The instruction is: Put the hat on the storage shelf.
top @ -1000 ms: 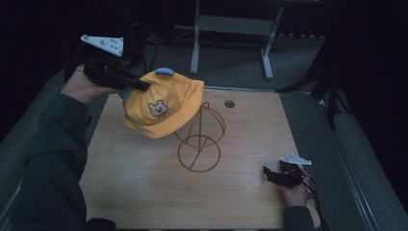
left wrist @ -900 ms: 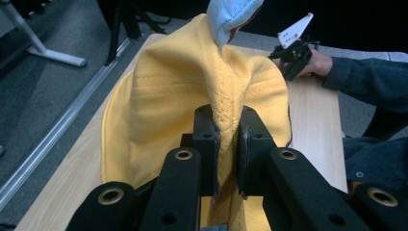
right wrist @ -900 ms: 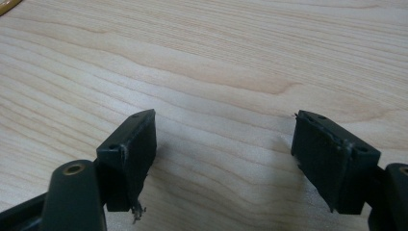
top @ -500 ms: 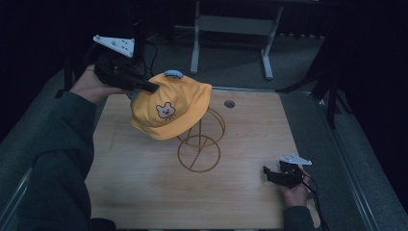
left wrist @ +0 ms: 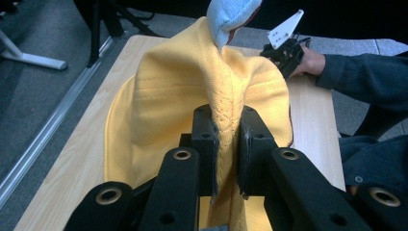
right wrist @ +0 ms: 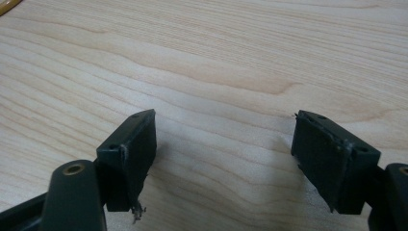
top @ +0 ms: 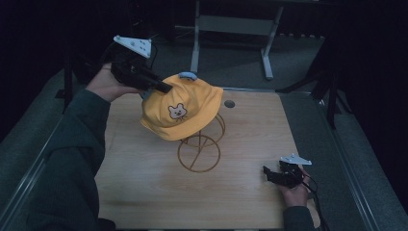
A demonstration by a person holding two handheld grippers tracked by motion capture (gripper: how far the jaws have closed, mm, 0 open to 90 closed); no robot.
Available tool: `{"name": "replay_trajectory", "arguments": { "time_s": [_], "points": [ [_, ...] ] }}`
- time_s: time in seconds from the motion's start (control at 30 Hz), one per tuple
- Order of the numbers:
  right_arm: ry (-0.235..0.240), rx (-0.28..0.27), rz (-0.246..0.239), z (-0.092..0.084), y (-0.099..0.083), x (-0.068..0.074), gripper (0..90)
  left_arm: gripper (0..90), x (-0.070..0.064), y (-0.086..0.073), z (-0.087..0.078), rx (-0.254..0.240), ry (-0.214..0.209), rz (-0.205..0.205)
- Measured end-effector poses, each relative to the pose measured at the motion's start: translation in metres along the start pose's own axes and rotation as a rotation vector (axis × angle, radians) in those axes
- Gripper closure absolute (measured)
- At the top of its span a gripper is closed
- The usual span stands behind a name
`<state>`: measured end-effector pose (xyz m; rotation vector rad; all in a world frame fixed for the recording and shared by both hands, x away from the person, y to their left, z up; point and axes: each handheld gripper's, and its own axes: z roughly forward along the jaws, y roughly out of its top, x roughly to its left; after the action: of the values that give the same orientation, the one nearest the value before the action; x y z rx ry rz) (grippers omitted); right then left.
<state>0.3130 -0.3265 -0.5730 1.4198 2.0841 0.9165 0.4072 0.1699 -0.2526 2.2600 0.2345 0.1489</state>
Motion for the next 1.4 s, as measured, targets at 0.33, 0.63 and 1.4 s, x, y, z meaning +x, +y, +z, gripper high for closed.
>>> {"name": "replay_trajectory", "arguments": {
  "time_s": [0.33,0.63,1.4],
  "points": [
    [0.000,0.000,-0.001,0.000,0.000,0.000,23.8,78.7,0.000,0.012,0.031,0.031,-0.009,0.009],
    [0.001,0.003,0.001,0.000,0.000,0.000,23.8,76.5,-0.004,0.018,0.058,0.047,-0.025,0.027],
    [0.001,-0.001,0.002,0.000,0.000,0.000,23.8,44.4,-0.015,0.027,0.096,0.073,0.005,0.022]
  ]
}}
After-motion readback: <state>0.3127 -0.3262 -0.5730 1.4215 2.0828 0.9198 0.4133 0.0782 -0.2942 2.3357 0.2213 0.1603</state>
